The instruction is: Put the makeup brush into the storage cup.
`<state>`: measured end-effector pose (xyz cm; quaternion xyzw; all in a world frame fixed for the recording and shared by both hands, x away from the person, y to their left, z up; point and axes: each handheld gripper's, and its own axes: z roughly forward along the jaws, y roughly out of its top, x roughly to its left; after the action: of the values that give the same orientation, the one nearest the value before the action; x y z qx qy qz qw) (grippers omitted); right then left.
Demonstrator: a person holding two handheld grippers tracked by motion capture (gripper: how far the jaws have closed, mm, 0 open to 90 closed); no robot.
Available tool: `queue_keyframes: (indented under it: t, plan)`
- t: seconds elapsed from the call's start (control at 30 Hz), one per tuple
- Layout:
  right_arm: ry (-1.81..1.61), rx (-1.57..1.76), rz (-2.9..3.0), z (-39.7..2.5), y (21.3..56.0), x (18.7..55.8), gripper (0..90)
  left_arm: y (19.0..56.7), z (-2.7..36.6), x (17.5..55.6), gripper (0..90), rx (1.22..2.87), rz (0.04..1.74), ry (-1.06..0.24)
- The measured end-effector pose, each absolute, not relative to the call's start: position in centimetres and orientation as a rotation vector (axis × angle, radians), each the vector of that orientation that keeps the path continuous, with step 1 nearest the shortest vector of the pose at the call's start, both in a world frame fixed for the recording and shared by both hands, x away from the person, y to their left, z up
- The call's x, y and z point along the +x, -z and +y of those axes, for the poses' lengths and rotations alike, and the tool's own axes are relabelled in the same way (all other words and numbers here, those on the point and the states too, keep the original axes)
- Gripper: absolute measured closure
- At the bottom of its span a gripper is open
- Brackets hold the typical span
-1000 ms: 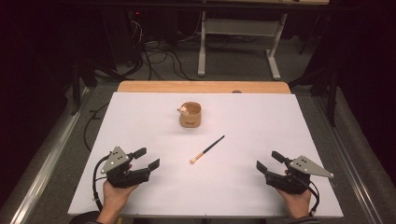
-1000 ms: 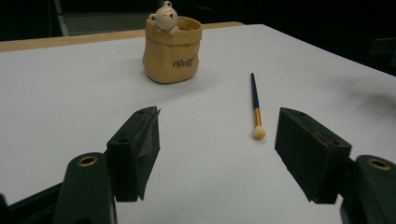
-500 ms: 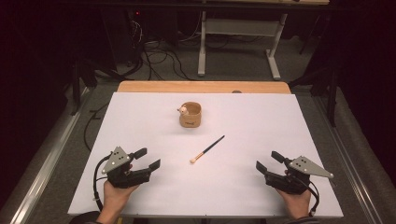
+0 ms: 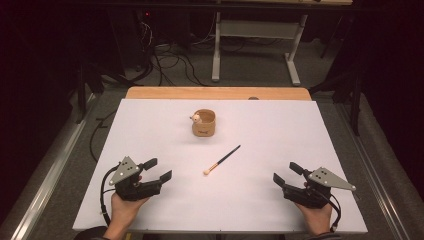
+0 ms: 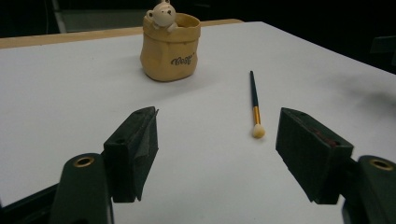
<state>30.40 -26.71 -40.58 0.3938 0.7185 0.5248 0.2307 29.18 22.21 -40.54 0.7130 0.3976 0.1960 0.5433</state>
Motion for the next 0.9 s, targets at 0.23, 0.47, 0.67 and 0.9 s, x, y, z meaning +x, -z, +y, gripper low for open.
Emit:
queue_keyframes:
  t: [0.23, 0.47, 0.67, 0.9]
  plan:
    - [-1.451, 1.098, 1.975, -26.6, 40.5, 30.4, 28.1, 40.6, 22.2, 29.2, 30.4, 1.691, 0.946, -0.466]
    - [-1.453, 1.076, 1.993, -26.0, 40.4, 30.5, 28.0, 40.6, 22.2, 29.3, 30.3, 1.693, 0.949, -0.463]
    - [-1.460, 1.041, 2.014, -24.9, 39.9, 30.5, 27.6, 40.6, 22.2, 29.2, 30.1, 1.691, 0.951, -0.461]
    - [-1.467, 0.985, 2.050, -23.5, 39.5, 30.6, 27.3, 40.6, 22.2, 29.3, 30.2, 1.687, 0.956, -0.460]
